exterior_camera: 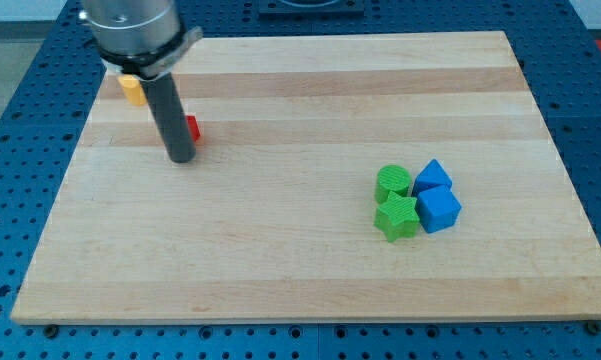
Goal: Push the red star slightly left
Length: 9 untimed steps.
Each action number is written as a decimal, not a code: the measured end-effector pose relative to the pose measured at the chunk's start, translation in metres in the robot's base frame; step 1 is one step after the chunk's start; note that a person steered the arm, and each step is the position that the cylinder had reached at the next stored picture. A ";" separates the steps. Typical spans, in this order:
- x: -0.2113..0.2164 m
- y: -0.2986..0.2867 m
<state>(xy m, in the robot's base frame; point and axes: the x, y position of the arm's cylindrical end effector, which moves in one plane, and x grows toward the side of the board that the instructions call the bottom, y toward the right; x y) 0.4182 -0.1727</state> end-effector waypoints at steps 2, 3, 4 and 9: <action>-0.020 -0.010; -0.006 0.057; -0.037 0.101; -0.059 -0.015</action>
<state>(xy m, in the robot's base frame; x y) 0.3594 -0.1876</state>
